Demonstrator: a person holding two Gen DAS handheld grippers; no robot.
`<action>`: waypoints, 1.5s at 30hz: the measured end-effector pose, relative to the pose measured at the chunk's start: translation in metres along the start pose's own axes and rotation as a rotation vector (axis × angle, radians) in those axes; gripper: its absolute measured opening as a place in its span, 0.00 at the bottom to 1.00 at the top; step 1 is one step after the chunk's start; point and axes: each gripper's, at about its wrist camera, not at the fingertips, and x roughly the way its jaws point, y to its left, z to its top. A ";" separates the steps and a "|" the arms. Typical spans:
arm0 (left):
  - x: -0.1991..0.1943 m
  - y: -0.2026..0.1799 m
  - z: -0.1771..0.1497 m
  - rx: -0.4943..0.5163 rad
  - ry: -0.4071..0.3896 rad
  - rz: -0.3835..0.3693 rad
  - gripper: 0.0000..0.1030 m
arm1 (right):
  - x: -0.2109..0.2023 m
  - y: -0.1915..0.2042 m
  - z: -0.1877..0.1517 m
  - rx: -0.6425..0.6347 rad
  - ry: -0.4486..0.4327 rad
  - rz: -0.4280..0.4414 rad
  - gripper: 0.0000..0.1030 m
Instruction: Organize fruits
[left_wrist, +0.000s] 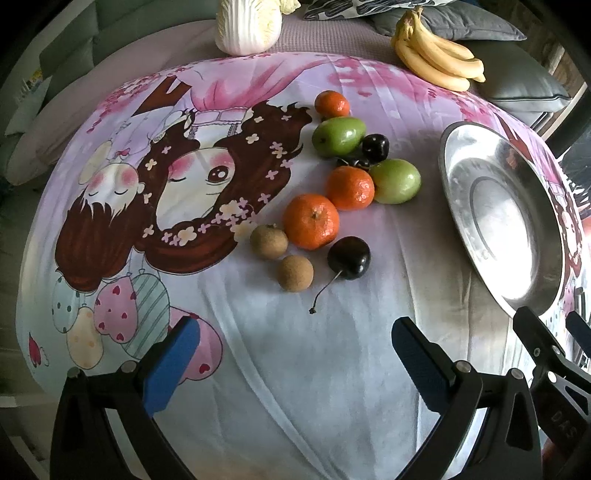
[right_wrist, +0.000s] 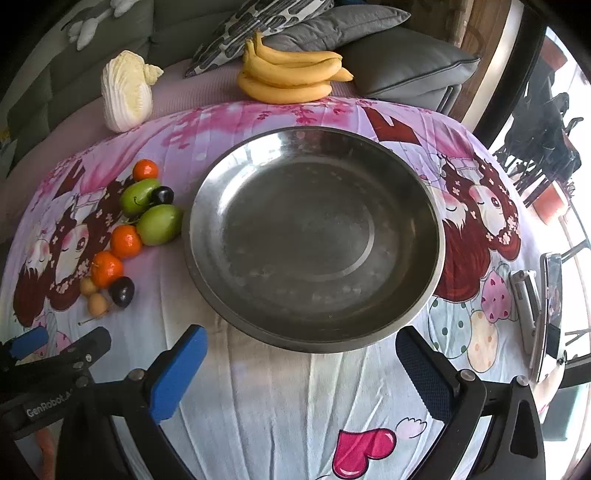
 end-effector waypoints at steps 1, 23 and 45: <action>0.000 0.000 0.000 0.001 -0.001 -0.001 1.00 | 0.000 0.000 0.000 0.001 -0.001 0.001 1.00; 0.004 0.001 -0.001 -0.016 -0.002 0.007 1.00 | 0.000 0.000 0.000 0.003 -0.001 0.008 1.00; 0.006 -0.001 0.000 -0.028 0.004 -0.011 1.00 | -0.002 0.003 0.001 0.001 -0.006 0.009 1.00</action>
